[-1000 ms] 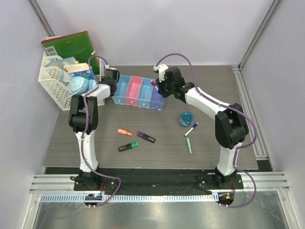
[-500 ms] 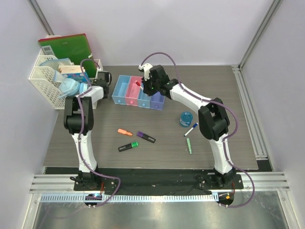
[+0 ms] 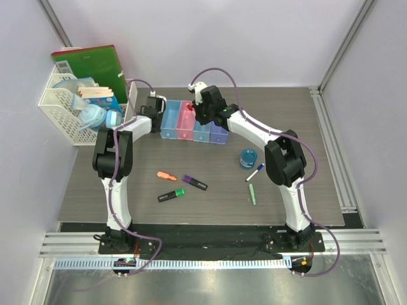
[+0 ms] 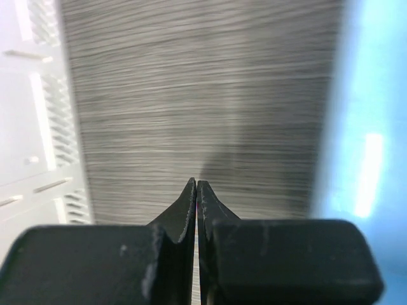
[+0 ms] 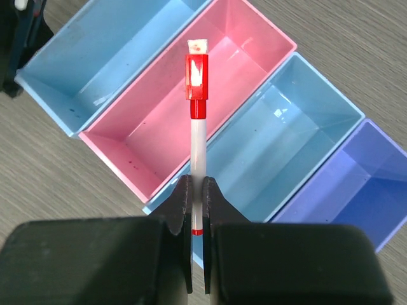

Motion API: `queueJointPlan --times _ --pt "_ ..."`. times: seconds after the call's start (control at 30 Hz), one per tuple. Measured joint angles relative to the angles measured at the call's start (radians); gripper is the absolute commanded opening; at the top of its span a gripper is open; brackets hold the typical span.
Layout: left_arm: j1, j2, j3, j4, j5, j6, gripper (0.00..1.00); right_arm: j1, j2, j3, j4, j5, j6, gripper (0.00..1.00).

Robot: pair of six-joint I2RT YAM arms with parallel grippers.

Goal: Sort the stationery into containers
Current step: Place the pen in the storage box.

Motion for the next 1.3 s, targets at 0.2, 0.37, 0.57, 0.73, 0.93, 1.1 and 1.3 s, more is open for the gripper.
queueJointPlan --times 0.2,0.37,0.57,0.73,0.93,1.1,1.3 --pt "-0.024 -0.003 -0.011 0.008 0.054 -0.005 0.0 -0.001 0.001 -0.004 0.005 0.077 0.005 0.01" --pt "-0.021 -0.046 -0.076 0.018 0.097 -0.018 0.0 -0.012 0.003 -0.023 0.02 0.138 0.034 0.01" --pt "-0.02 -0.069 -0.105 0.019 0.139 -0.031 0.0 -0.018 0.012 -0.051 0.032 0.204 0.066 0.01" --pt "-0.022 -0.07 -0.106 0.02 0.159 -0.03 0.0 -0.023 0.022 -0.067 0.039 0.227 0.083 0.01" --pt "-0.031 -0.07 -0.106 0.022 0.175 -0.02 0.0 -0.026 0.047 -0.067 0.042 0.24 0.092 0.01" --pt "-0.062 -0.07 -0.103 0.018 0.182 0.003 0.0 -0.027 0.061 -0.069 0.043 0.246 0.1 0.01" --pt "-0.085 -0.07 -0.097 0.009 0.194 0.006 0.0 -0.029 0.063 -0.07 0.043 0.256 0.106 0.18"
